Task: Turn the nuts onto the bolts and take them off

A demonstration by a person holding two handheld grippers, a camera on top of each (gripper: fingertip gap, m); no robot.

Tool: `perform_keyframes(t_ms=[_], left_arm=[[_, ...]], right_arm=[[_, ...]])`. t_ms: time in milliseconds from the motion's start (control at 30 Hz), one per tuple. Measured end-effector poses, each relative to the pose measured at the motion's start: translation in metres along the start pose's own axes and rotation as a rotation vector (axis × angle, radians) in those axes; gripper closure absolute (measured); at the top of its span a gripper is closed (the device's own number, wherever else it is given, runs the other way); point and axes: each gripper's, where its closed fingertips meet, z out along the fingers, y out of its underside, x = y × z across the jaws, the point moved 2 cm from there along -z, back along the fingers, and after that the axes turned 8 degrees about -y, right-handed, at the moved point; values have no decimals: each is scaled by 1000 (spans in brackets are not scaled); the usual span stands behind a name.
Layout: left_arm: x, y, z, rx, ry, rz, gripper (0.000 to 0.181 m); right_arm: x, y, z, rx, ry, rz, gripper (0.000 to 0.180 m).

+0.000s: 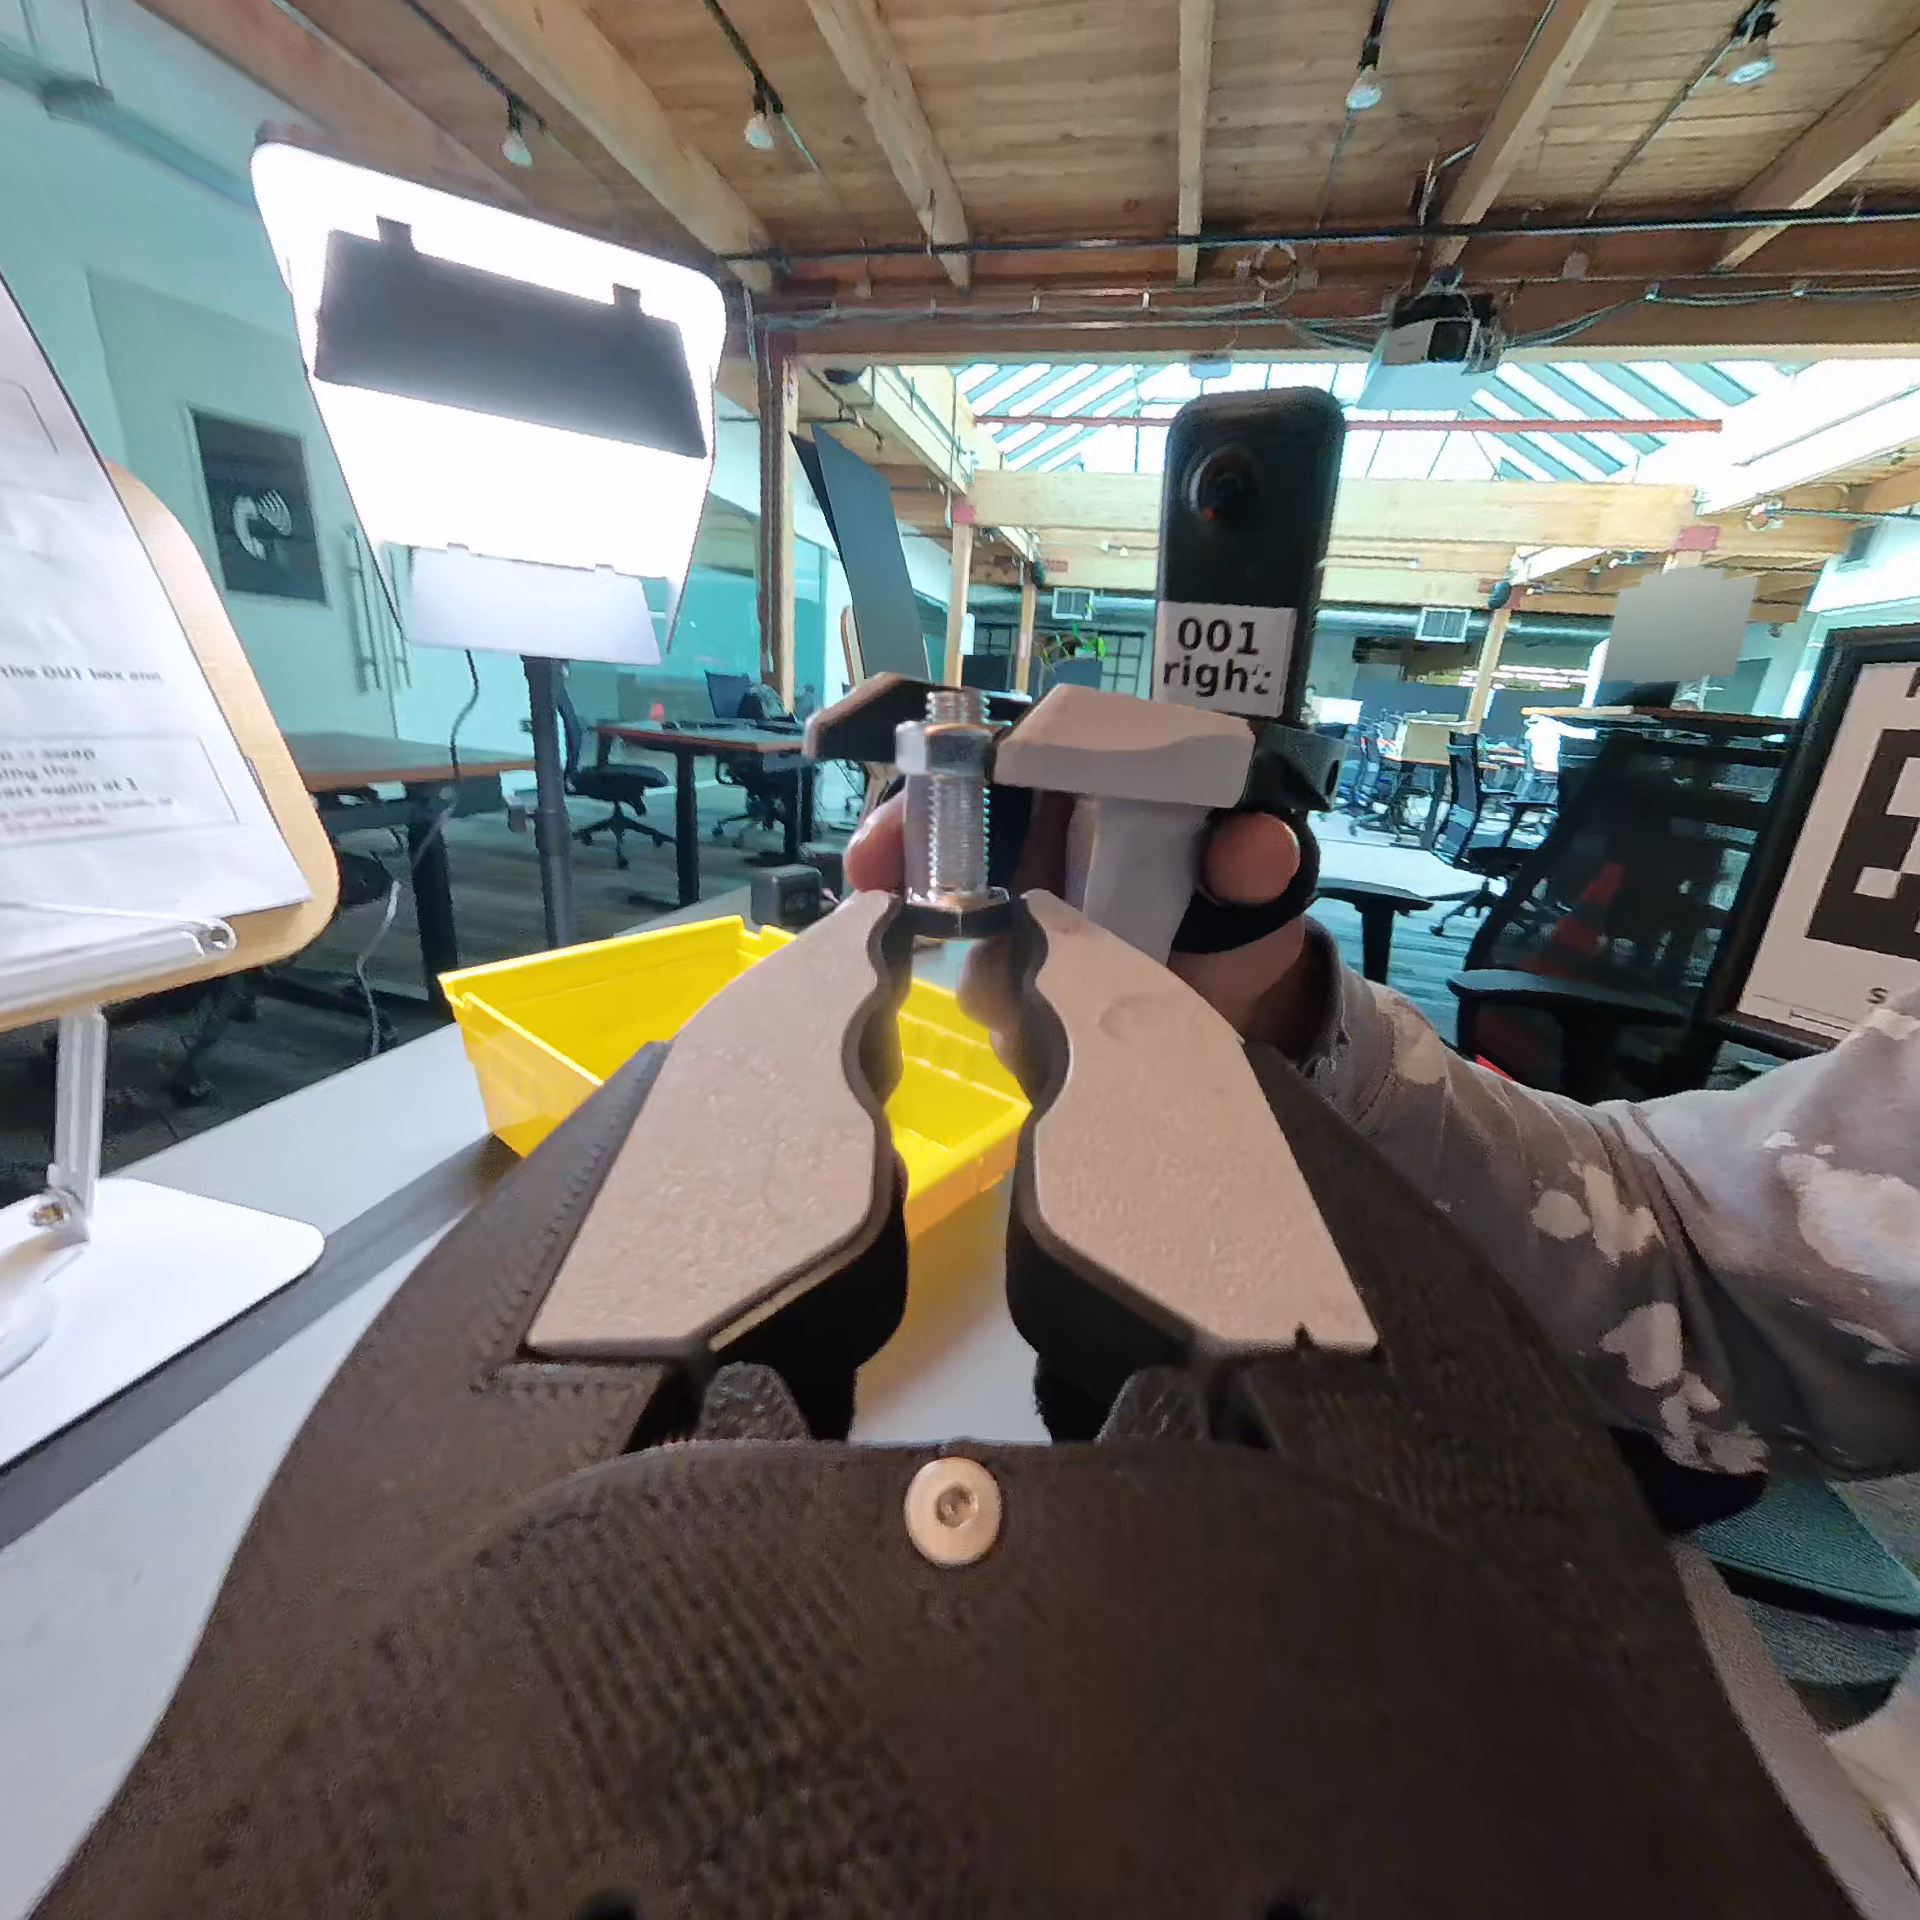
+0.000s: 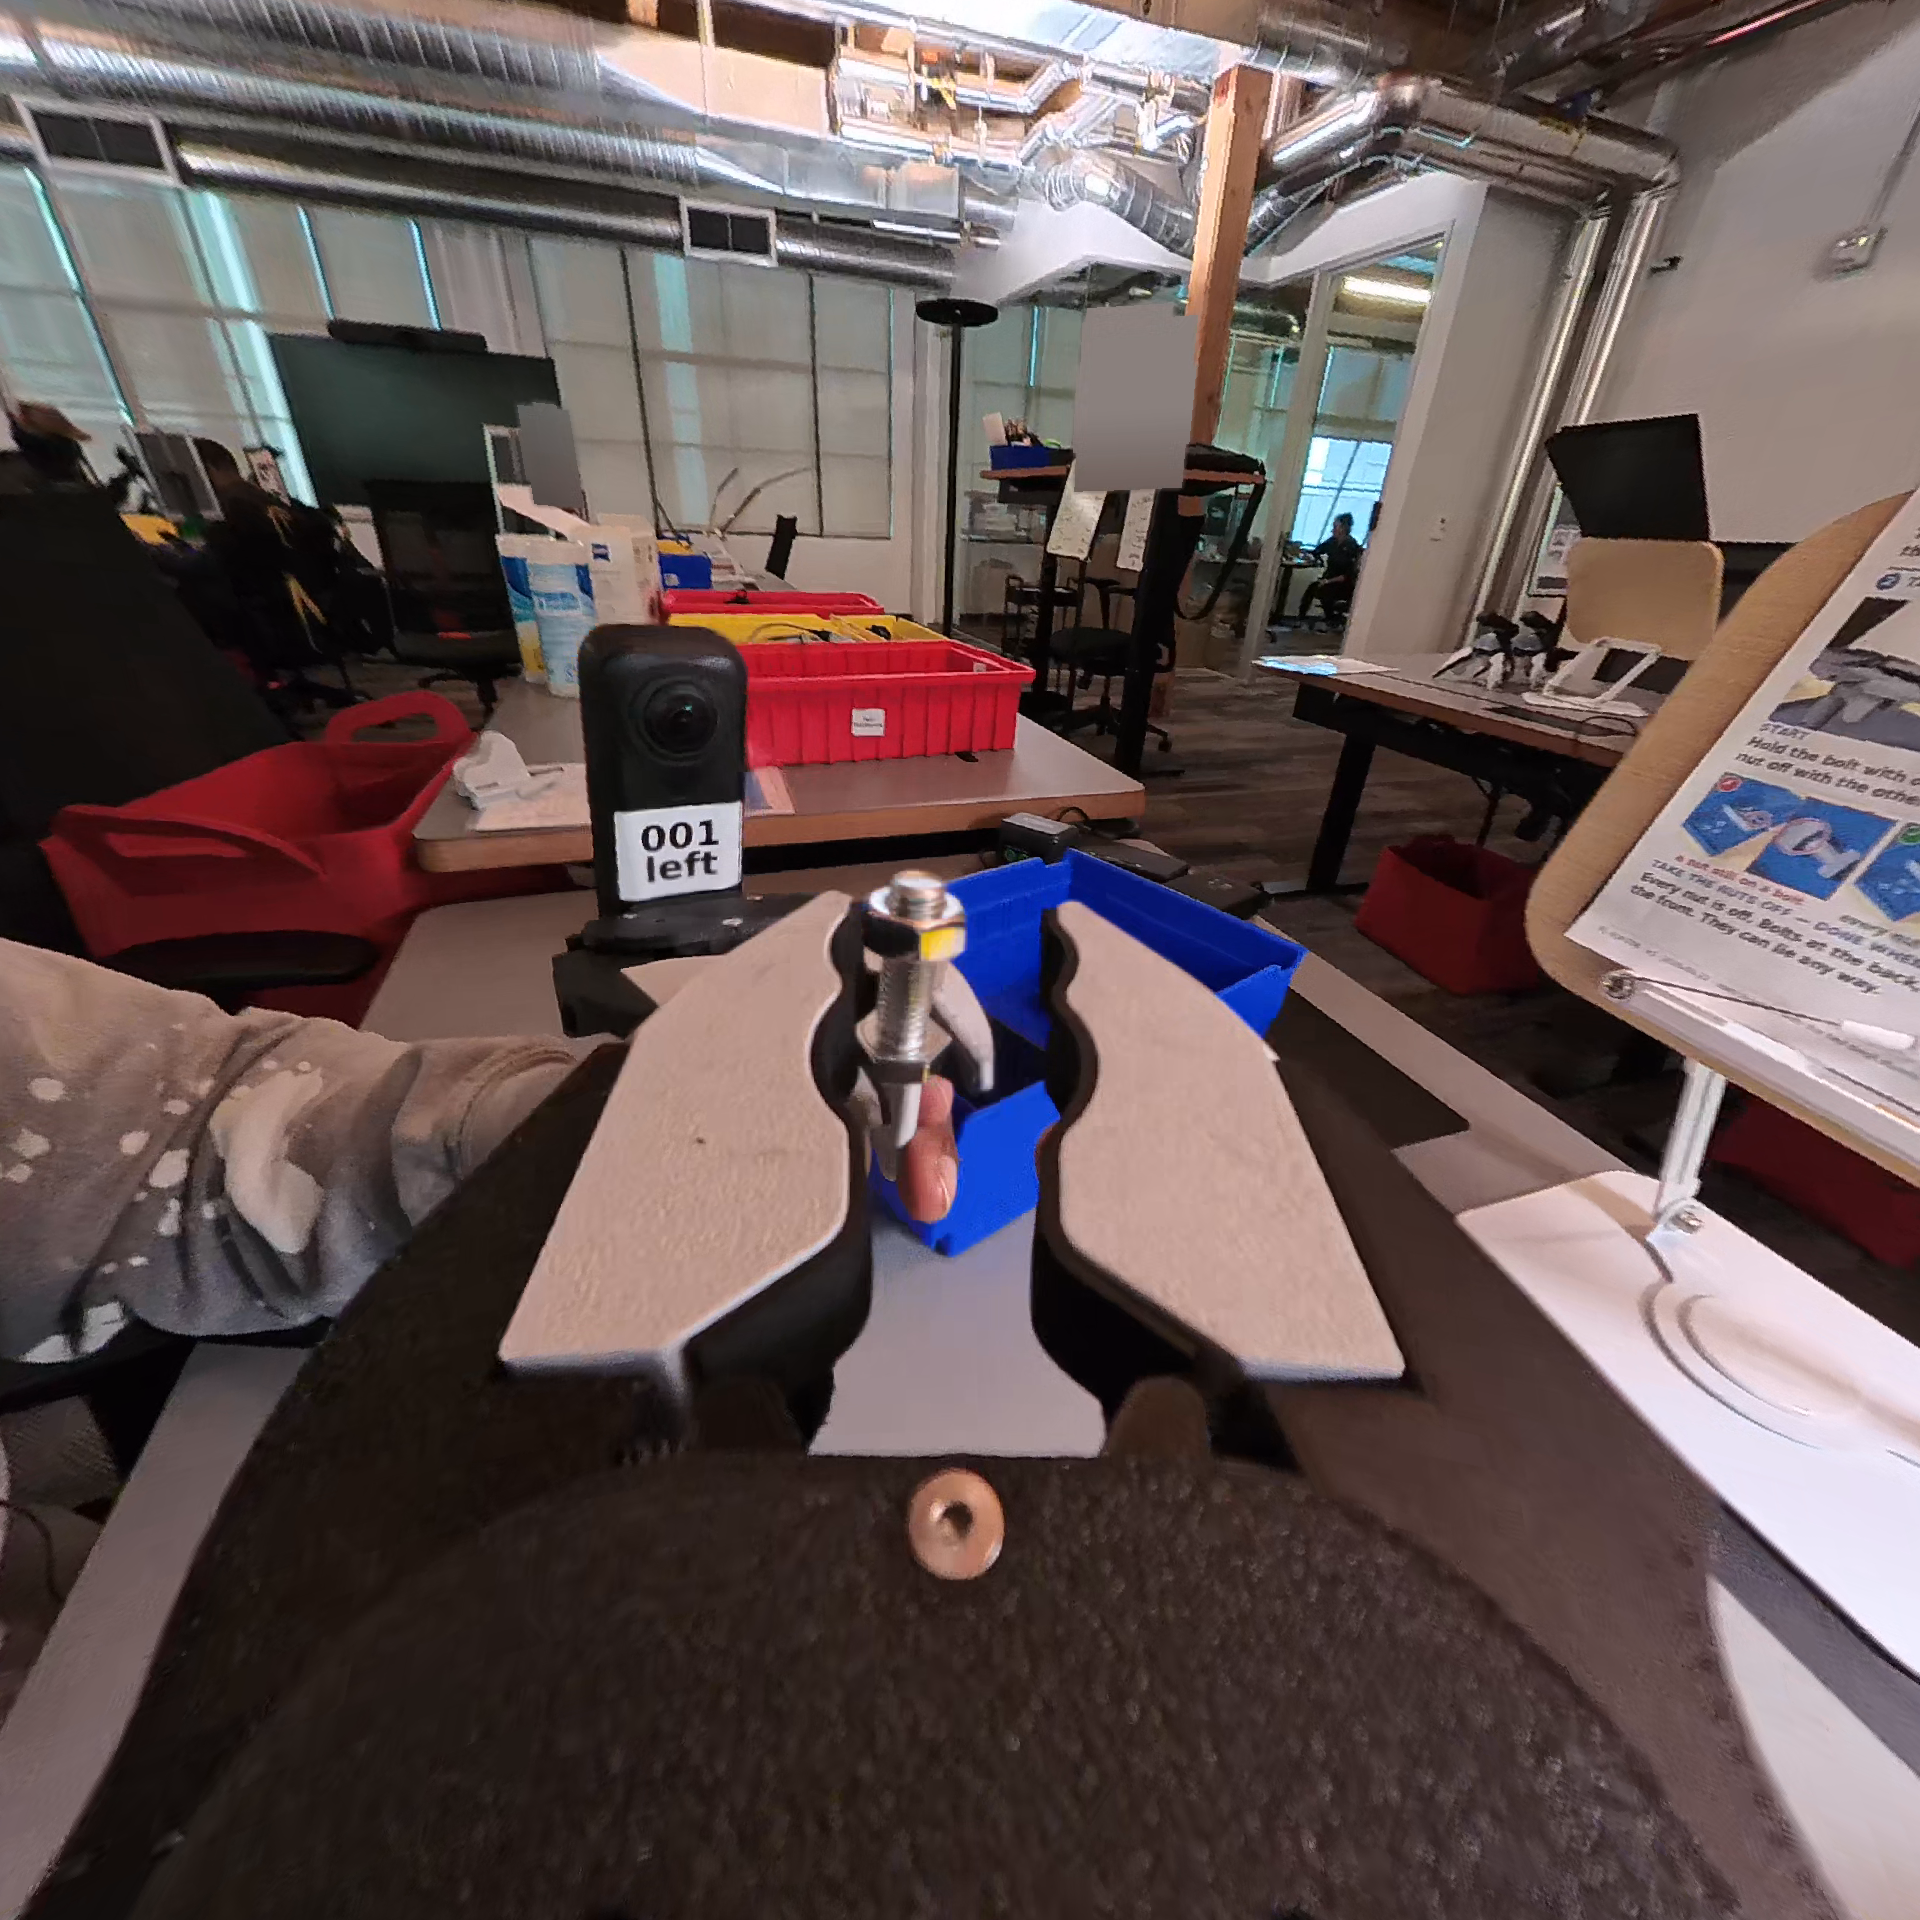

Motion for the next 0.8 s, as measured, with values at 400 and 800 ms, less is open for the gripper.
perform_keyframes(t_ms=[400, 800], left_arm=[[-7, -11, -6, 72, -31, -7, 163], [-2, 13, 4, -112, 41, -76, 162]], right_arm=[[4, -3, -3, 102, -61, 135, 162], [1, 8, -6, -123, 42, -165, 162]])
